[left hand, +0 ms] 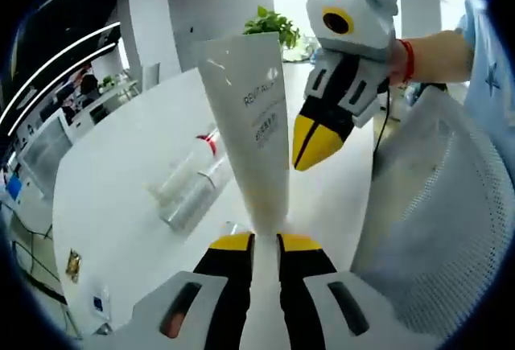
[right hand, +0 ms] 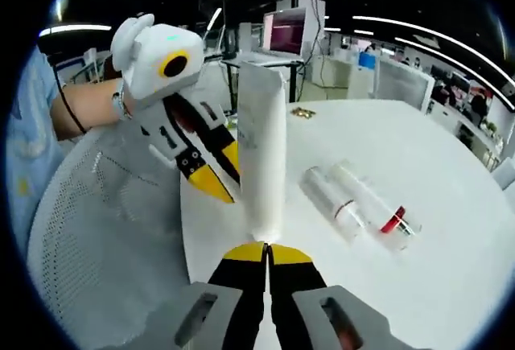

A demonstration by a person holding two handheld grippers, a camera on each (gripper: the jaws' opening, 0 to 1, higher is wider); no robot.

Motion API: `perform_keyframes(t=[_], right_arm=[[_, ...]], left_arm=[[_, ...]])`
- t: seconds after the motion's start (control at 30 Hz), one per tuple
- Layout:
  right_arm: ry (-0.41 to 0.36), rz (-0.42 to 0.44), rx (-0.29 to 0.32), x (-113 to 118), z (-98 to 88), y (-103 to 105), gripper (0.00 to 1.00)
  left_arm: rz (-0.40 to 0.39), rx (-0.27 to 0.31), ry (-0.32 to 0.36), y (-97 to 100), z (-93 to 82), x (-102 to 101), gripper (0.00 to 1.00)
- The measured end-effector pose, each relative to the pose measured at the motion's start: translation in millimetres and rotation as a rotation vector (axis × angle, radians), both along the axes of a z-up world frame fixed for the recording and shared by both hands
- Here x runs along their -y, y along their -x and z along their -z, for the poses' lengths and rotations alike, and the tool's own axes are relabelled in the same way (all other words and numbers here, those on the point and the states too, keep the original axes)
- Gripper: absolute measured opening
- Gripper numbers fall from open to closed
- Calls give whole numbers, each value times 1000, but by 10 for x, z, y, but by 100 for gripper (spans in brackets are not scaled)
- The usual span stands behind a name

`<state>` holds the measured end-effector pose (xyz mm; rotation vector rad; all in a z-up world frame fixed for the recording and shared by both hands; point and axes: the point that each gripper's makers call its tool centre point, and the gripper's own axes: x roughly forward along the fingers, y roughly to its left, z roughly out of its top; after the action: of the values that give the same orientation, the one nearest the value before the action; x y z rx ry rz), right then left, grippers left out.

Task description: Arrange the skincare products in the storage area until every visible bottle or jar stands upright without overlapping.

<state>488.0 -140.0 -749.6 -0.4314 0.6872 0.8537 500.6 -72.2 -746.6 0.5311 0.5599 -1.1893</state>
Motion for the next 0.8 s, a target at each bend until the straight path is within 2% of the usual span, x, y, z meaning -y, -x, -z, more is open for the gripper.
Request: perform_keyframes(t=[0.03, 0.13, 0.2, 0.23, 0.37, 0.5, 0.57, 0.67, 0.8], right_arm=[[16, -6, 18, 12, 10, -13, 0], [-80, 6, -23, -103, -18, 18, 0], [-99, 3, 0, -134, -77, 4, 12], [-108, 4, 1, -144, -103, 3, 15], [-141, 17, 15, -199, -181, -42, 9], [-149, 13, 35, -278, -229, -70, 10], [-120, 16, 57, -254, -212, -104, 9], [-123, 25, 51, -231, -199, -122, 10], [-132, 24, 50, -180, -222, -119, 11]], left_arm=[[-1, 4, -3, -1, 3, -3, 13], [1, 3, -9, 3, 23, 10, 12], [2, 11, -11, -4, 25, 33, 11], [0, 23, -6, -21, 12, 49, 11], [-6, 43, 31, -59, -48, 106, 10], [-2, 52, 26, -66, -43, 116, 9], [-2, 71, 18, -71, -43, 130, 9], [0, 92, 21, -98, -51, 147, 9], [-6, 61, 46, -101, -76, 144, 15]])
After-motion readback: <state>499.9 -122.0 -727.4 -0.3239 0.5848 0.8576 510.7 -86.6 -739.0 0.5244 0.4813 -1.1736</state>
